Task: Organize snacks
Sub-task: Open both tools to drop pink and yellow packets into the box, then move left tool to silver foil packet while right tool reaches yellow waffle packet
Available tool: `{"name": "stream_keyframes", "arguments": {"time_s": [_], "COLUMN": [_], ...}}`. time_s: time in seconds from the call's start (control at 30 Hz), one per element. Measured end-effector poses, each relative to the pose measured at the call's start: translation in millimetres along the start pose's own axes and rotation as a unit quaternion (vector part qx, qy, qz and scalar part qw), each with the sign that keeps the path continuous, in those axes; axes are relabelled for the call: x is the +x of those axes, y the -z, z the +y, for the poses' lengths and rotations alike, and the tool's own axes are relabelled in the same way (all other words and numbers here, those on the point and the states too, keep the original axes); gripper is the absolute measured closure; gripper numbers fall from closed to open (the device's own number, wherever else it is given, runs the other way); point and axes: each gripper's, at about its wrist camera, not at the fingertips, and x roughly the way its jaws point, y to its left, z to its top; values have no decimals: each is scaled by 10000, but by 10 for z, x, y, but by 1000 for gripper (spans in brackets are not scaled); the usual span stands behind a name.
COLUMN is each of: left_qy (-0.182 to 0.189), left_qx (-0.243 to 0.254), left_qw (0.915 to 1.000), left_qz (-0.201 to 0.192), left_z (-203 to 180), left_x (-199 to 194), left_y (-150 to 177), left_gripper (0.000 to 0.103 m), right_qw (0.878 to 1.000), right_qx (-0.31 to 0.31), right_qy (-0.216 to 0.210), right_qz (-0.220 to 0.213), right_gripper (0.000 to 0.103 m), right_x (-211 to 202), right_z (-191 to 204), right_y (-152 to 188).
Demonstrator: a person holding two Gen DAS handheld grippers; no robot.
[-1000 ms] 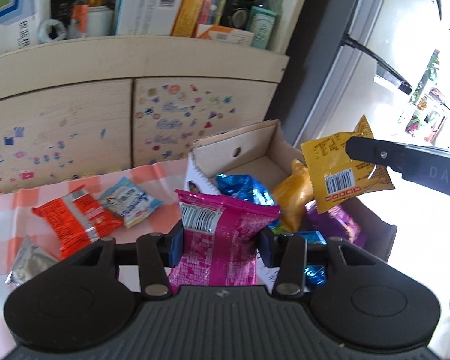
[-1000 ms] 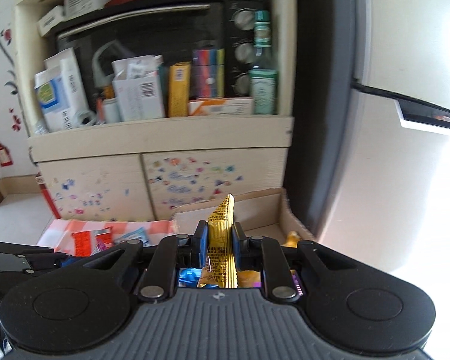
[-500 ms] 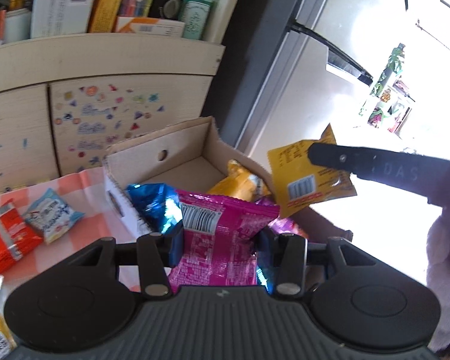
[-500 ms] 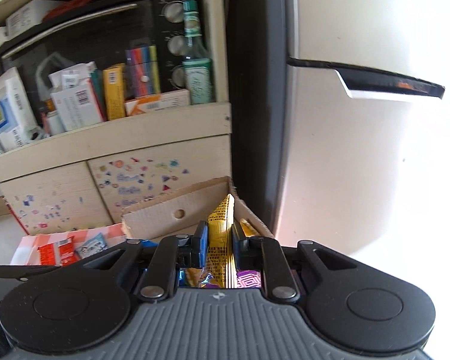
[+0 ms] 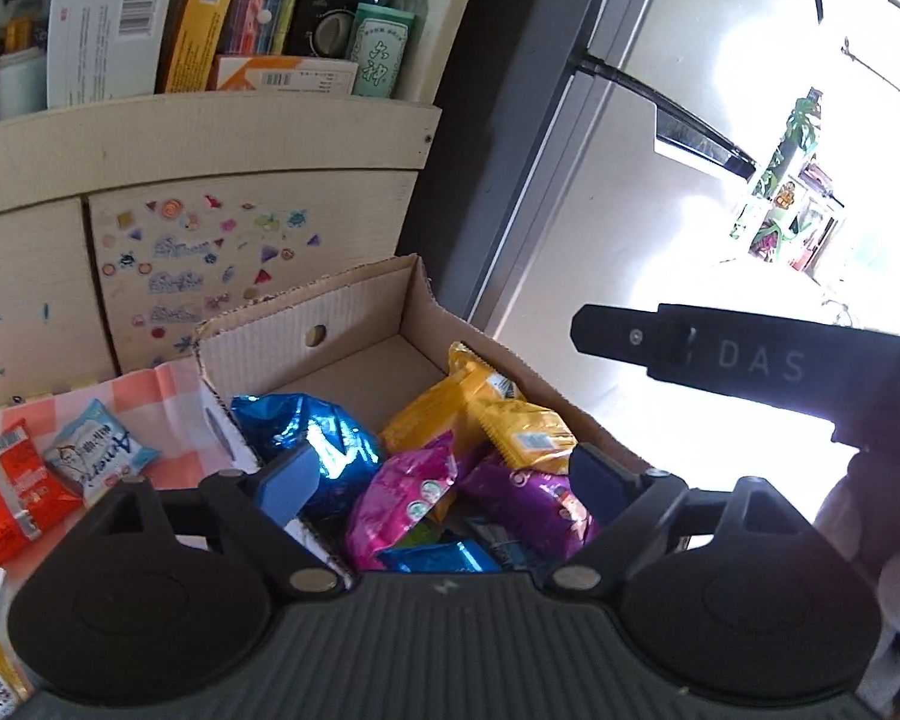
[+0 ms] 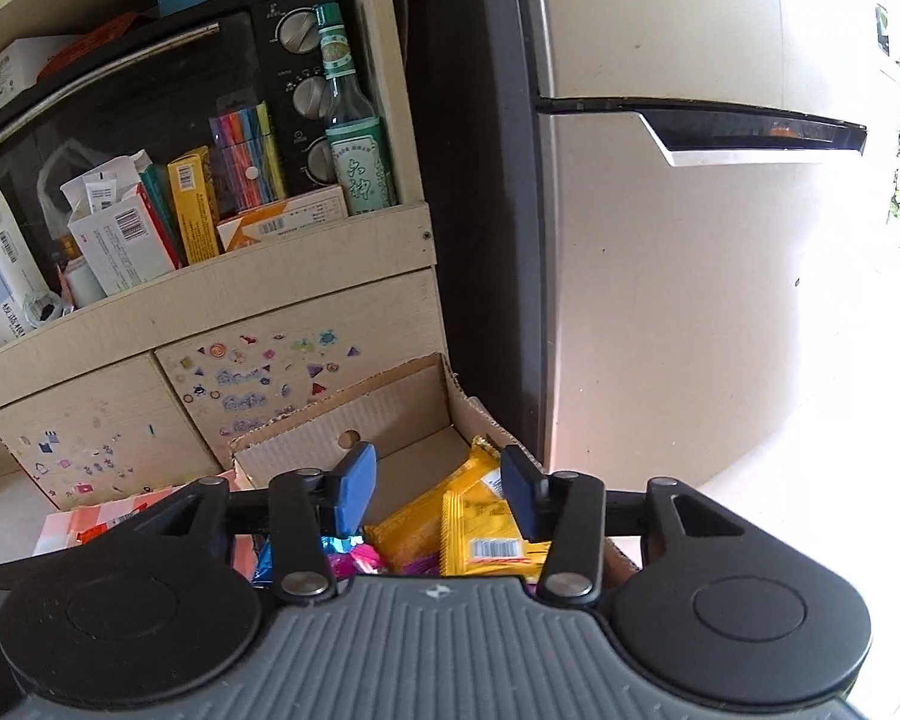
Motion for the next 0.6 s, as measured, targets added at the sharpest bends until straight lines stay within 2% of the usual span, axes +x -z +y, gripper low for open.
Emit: {"name": "stream_keyframes", "arguments": {"time_s": [0.6], "left_qy": [-532], "left_qx": [40], "left_qw": [9981], "left_qz": [300], "left_z": [448], "left_x": [-417], "left_y": [163], "left_gripper": [12], "right_qw": [9989], "right_qx": [-389], "right_qy": [-161], "right_qz": [219], "right_gripper": [31], "right_x": [125], "right_z": [281], "right_y": [22]}}
